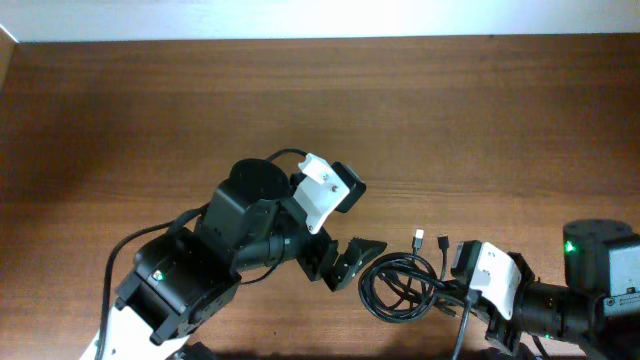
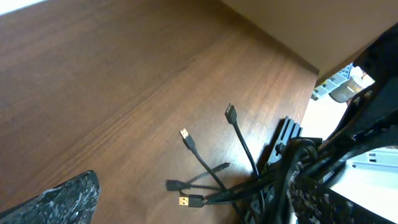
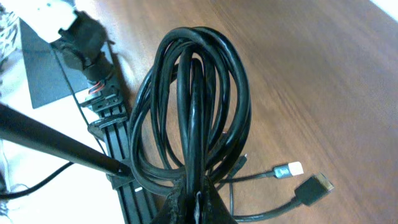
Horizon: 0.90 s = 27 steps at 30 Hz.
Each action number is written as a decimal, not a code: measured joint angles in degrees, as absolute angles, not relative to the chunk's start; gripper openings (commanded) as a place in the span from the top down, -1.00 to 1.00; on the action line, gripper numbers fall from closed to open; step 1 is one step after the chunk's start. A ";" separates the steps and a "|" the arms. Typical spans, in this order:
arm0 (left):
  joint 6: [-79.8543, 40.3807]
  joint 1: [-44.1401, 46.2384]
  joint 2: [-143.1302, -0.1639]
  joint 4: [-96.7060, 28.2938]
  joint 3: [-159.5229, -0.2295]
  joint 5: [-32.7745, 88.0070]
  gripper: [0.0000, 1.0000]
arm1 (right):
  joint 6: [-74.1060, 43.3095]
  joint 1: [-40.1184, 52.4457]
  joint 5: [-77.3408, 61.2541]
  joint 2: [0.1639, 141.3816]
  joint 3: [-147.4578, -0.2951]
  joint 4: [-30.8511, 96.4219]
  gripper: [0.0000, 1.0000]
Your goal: Untangle cables
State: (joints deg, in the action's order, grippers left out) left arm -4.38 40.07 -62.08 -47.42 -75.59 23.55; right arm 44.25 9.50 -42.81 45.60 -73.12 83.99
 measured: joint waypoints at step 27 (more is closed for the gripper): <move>-2.37 40.05 -69.67 -51.66 -75.61 49.52 0.00 | 64.53 9.50 -48.16 45.58 -73.01 76.79 0.92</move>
